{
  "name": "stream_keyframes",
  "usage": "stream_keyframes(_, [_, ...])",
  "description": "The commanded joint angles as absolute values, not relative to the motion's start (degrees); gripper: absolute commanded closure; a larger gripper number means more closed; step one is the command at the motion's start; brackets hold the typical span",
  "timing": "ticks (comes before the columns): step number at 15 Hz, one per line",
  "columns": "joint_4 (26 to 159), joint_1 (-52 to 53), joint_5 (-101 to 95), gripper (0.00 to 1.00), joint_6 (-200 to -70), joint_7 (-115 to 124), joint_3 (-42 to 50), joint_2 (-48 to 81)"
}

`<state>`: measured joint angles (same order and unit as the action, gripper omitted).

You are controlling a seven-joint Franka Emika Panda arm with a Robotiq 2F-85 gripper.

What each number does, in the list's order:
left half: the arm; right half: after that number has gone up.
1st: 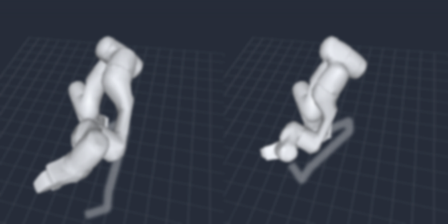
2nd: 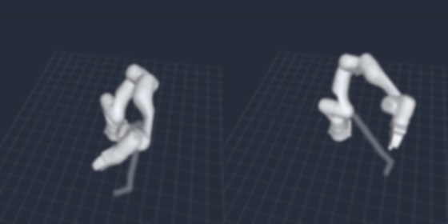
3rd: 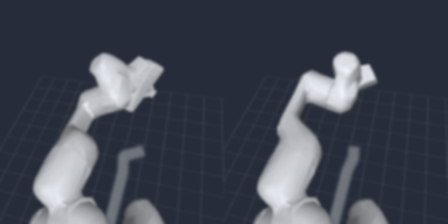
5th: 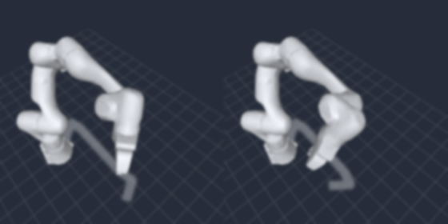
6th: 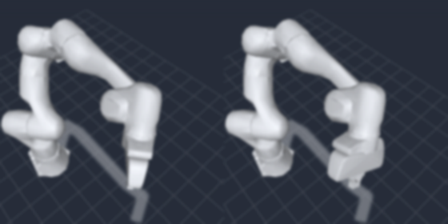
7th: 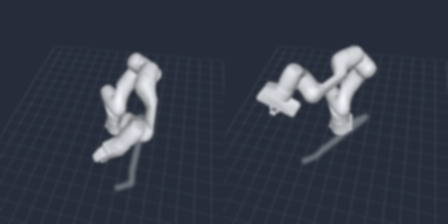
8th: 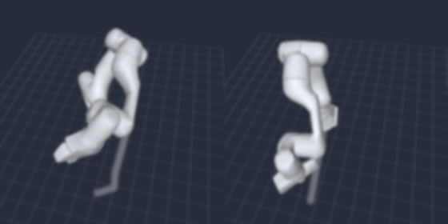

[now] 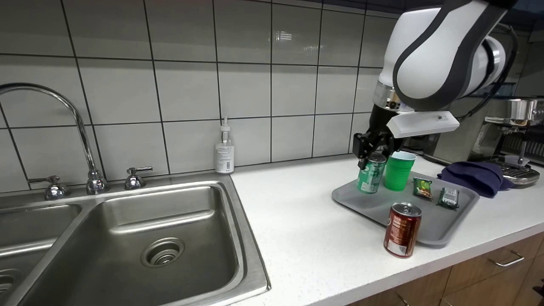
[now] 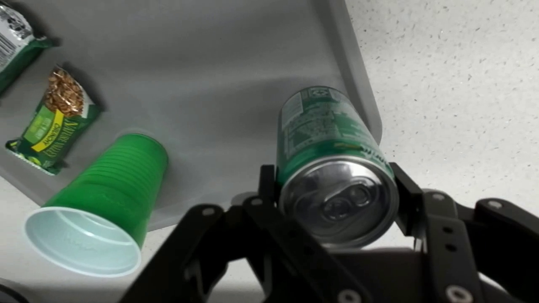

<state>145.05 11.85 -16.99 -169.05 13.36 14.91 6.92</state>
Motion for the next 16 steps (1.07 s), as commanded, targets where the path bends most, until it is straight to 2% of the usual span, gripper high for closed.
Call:
stream_keyframes(1, [143.19, 11.73, -17.22, 0.61, -166.77, 15.39, 16.35, 7.6])
stream_keyframes(7, [142.31, 12.06, -17.91, 0.61, -166.43, 16.45, 19.46, 10.5])
stream_keyframes(8, [142.01, 9.37, -19.06, 0.61, -166.21, 17.16, 17.39, 10.99])
stream_keyframes(16, [140.41, 9.33, -18.67, 0.61, -165.66, 17.41, 18.73, 15.33])
